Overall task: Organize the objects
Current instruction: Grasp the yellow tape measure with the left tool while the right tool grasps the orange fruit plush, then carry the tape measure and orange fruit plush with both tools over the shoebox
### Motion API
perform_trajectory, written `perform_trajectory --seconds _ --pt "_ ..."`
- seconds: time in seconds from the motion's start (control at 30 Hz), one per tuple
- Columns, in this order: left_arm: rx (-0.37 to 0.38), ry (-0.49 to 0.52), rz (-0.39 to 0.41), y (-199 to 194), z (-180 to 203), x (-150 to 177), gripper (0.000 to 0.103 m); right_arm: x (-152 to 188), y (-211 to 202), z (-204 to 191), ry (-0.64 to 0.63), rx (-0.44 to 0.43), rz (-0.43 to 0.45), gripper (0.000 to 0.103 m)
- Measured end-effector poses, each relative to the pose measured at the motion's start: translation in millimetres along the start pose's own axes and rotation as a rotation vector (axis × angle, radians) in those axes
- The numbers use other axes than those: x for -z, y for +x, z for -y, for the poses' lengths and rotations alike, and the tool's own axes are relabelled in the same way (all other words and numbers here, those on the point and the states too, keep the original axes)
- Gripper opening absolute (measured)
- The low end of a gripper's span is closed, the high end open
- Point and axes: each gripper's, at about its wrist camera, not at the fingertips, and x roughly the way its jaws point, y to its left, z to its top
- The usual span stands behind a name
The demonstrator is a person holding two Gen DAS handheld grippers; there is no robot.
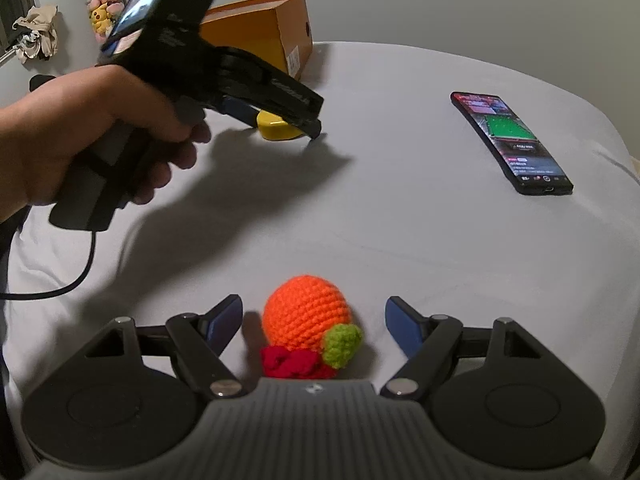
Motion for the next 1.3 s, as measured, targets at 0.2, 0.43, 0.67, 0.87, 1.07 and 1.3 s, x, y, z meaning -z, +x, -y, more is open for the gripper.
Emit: perform_trajectory --seconds 0.2,0.43,0.67,0.87,1.07,1.3 --pt "-0.011 0.026 0.009 -1 3 1 0.069 1 0 1 -0.001 0.001 0.005 0.074" --pt "0.000 0.046 0.004 -18 -7 18 0.069 1 -1 4 -0.005 0.008 0.014 0.056" --pt "0.029 0.064 -0.045 -64 -28 60 0.069 -1 -4 3 -0.003 -0.011 0.029 0.046" --pt "0.016 0.077 -0.090 -106 -39 109 0.069 -11 -3 -16 -0.057 -0.044 0.050 0.046" --pt "-0.031 0.067 -0.077 -134 -34 140 0.069 -19 6 -40 -0.134 -0.065 0.079 0.046" --pt "-0.095 0.055 -0.020 -138 -18 155 0.071 -14 21 -45 -0.175 -0.013 0.069 0.048"
